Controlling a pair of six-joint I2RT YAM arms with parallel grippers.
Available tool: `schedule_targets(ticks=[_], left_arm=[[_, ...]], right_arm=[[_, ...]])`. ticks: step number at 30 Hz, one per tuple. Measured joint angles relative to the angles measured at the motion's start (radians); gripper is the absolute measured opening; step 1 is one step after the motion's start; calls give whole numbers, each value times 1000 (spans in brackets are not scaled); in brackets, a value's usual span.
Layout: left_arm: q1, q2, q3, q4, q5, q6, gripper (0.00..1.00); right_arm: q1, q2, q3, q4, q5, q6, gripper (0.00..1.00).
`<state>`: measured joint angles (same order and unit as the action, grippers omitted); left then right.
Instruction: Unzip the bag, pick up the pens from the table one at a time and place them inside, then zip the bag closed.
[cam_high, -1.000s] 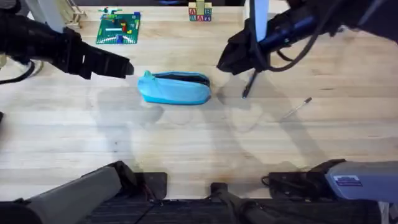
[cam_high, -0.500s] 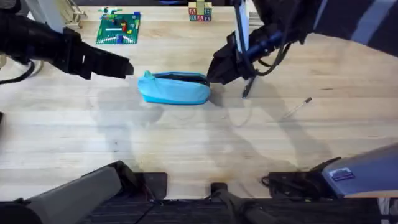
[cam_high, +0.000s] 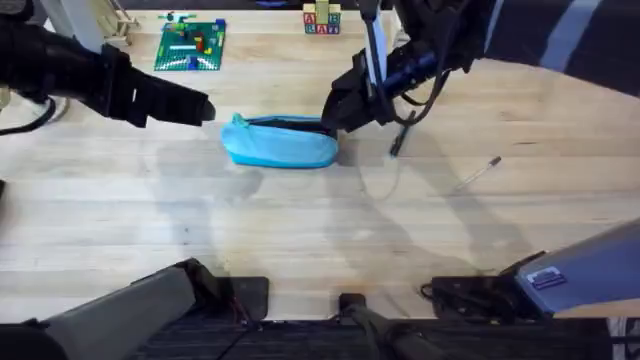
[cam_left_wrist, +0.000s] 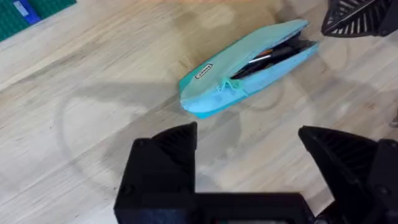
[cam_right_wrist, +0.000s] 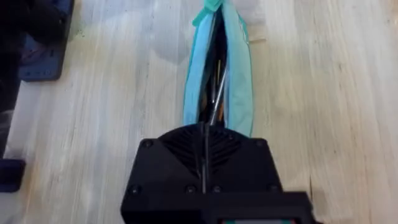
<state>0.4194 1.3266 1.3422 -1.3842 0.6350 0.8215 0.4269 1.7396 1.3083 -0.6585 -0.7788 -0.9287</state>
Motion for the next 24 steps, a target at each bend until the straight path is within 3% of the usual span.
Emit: schedule_targets(ticks=[7,24], left_arm=[[0,0,0,0,0,0,996],[0,0,0,-4,0,-3,995]], right_arm=[[20,6,0,8,5,0,30],[64,150,0,61,32,0,35]])
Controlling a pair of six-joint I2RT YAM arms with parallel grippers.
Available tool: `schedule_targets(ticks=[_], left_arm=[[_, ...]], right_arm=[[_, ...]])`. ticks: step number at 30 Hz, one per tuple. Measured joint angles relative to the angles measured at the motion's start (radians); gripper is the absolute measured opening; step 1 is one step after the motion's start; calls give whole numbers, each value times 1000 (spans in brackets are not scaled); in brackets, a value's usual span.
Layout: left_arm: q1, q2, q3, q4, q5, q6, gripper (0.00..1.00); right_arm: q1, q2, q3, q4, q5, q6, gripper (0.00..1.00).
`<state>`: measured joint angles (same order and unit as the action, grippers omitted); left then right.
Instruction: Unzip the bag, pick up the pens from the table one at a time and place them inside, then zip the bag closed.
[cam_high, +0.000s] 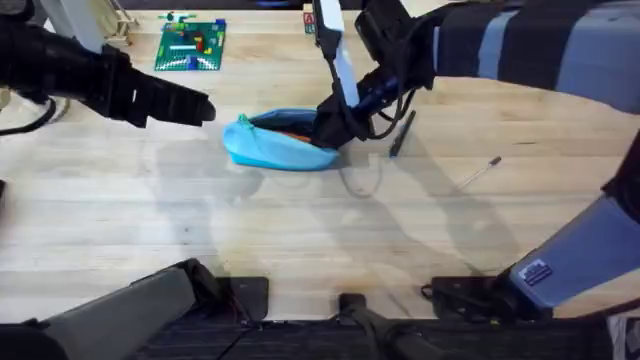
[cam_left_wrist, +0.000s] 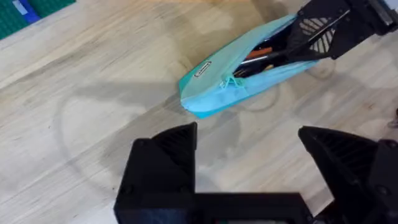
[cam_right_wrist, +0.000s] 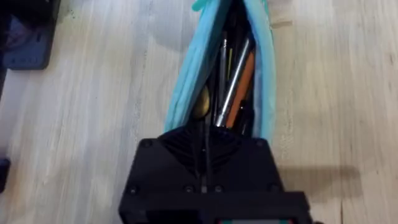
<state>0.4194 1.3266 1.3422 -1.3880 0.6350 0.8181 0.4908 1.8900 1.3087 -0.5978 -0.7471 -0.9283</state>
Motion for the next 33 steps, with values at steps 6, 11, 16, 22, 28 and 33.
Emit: schedule_targets(ticks=[6,11,16,22,28,33], left_arm=[[0,0,0,0,0,0,995],[0,0,0,0,0,-2,995],[0,0,0,0,0,-3,995],[0,0,0,0,0,-3,995],[0,0,0,0,0,-3,995],[0,0,0,0,0,-3,995]], right_arm=[[0,0,1,1,3,0,776],[0,0,2,1,3,-4,994],[0,0,2,1,7,-4,995],[1,0,2,1,18,-4,996],[2,-30,2,-3,34,5,996],[2,-162,2,-9,73,8,996]])
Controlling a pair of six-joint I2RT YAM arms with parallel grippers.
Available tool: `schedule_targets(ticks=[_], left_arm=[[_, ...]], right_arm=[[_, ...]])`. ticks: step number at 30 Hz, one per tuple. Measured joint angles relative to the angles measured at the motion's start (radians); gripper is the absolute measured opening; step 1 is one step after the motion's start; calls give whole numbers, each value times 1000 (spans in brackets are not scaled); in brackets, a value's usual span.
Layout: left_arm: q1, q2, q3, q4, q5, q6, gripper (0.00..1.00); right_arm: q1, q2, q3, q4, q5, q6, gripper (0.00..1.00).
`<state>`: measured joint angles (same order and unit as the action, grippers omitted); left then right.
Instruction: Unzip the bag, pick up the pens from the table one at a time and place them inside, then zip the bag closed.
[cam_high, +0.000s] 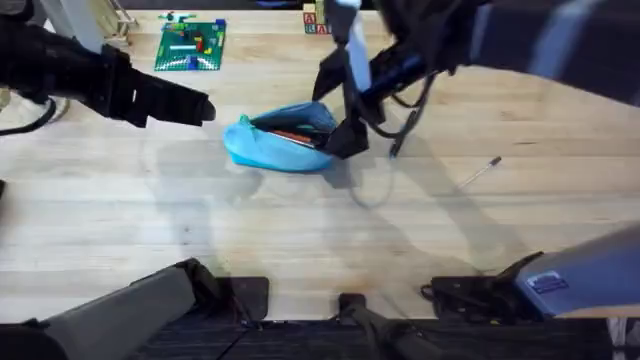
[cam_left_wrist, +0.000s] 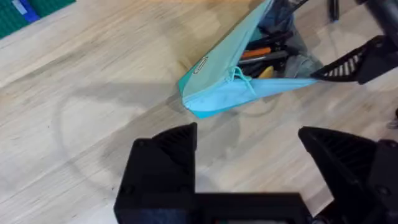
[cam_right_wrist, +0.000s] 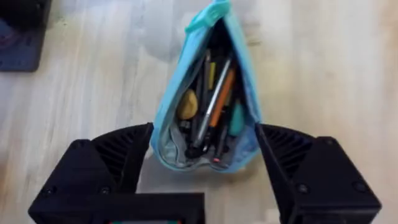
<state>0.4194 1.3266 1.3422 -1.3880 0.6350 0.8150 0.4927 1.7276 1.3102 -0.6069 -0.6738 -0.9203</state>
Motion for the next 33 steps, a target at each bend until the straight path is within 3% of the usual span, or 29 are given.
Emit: schedule_targets(ticks=[8,16,28,33], left_arm=[[0,0,0,0,0,0,995],[0,0,0,0,0,0,995],[0,0,0,0,0,0,995],[0,0,0,0,0,0,995]], right_arm=[[0,-238,0,-43,169,61,996],[0,-385,0,-143,364,225,996],[-1,-502,0,-374,748,798,996],[-62,-527,0,-499,840,1035,996]])
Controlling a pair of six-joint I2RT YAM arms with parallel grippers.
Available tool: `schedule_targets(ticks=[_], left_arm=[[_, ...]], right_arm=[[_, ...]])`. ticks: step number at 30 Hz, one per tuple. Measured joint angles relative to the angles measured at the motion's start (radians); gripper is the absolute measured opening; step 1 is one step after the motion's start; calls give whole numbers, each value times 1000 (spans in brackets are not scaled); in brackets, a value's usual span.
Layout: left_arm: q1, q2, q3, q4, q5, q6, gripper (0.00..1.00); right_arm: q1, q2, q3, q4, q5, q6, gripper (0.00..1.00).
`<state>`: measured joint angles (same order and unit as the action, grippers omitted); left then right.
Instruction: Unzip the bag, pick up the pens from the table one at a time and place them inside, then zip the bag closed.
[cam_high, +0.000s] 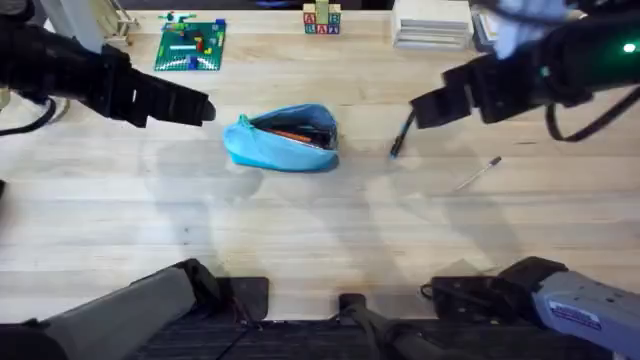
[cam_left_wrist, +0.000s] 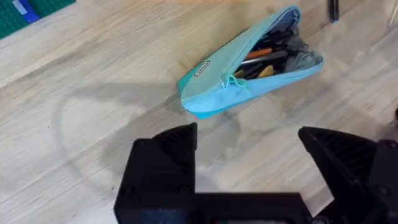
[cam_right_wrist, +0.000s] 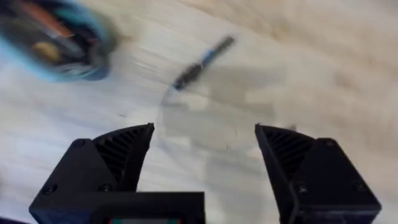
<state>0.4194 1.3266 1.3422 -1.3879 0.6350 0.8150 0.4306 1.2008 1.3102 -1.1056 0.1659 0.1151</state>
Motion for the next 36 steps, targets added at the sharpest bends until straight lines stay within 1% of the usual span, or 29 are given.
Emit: schedule_targets(ticks=[3,8,13,17,21,25,32,36], left_arm=[[0,0,0,0,0,0,995],[0,0,0,0,0,0,995],[0,0,0,0,0,0,995],[0,0,0,0,0,0,995],[0,0,0,0,0,0,996],[0,0,0,0,0,0,996],[0,0,0,0,0,0,995],[0,0,0,0,0,0,995]], right_arm=[[-80,-1,0,-74,24,112,996],[-246,-1,0,-206,41,214,996],[-400,-1,0,-268,48,364,996],[-482,-1,0,-294,51,511,996],[-522,-1,0,-306,51,659,996],[-527,-1,0,-306,51,768,996],[-527,-1,-2,-277,24,855,996],[-527,21,-34,-275,1,892,996]])
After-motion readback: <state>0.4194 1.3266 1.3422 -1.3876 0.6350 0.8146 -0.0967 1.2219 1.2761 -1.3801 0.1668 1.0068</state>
